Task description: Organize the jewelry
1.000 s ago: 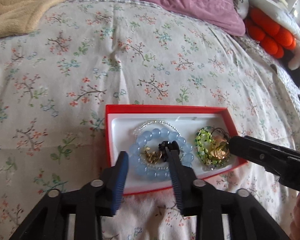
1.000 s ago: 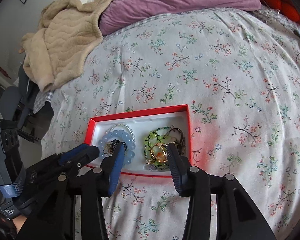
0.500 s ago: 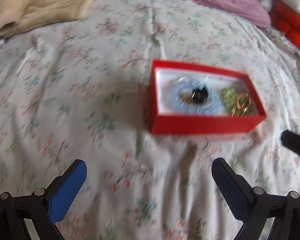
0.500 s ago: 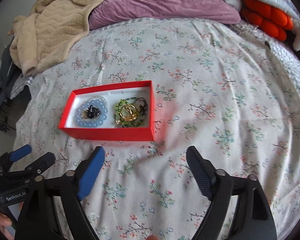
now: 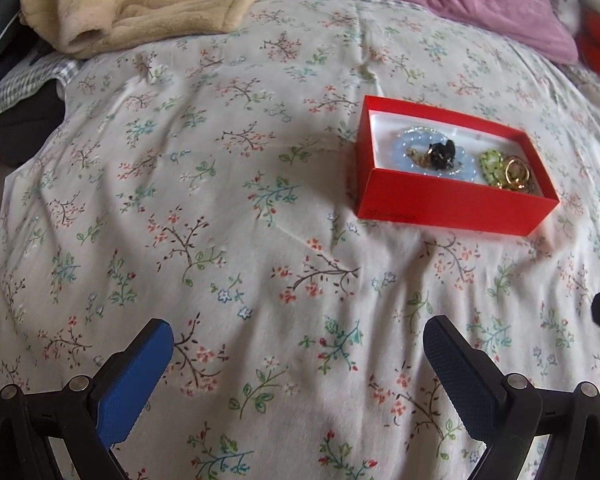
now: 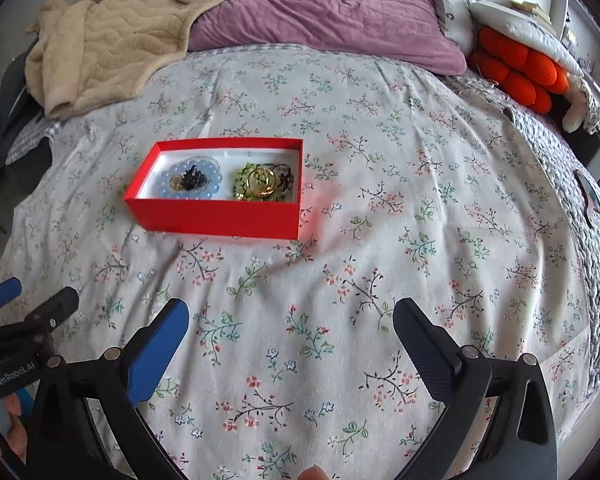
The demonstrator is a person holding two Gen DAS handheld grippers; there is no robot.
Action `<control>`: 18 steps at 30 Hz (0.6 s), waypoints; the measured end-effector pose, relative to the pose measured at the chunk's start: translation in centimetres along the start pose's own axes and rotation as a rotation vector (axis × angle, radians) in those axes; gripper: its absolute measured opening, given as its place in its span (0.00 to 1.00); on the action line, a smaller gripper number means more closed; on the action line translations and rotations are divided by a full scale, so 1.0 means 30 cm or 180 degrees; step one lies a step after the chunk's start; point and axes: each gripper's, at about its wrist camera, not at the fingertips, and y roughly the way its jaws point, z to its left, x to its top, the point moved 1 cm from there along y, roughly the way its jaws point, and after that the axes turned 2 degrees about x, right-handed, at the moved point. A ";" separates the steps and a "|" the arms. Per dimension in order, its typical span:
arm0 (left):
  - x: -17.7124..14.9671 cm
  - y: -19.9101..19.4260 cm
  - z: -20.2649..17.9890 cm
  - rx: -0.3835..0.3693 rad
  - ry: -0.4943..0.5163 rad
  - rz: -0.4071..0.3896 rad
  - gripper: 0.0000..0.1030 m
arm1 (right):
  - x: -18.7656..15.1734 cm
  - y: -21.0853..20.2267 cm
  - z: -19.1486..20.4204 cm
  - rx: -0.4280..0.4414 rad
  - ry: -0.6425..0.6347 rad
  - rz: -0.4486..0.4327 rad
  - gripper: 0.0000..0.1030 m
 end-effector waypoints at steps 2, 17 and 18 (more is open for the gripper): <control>-0.001 -0.006 0.002 0.0011 0.0009 -0.0024 0.99 | -0.006 0.004 0.013 -0.0017 -0.0030 0.0014 1.00; -0.004 0.008 -0.005 0.0001 0.0081 -0.0035 0.99 | -0.001 0.045 0.043 -0.0090 -0.0030 0.0131 1.00; -0.004 0.010 -0.004 -0.0004 0.0080 -0.0031 0.99 | 0.000 0.045 0.047 -0.0086 -0.0037 0.0126 1.00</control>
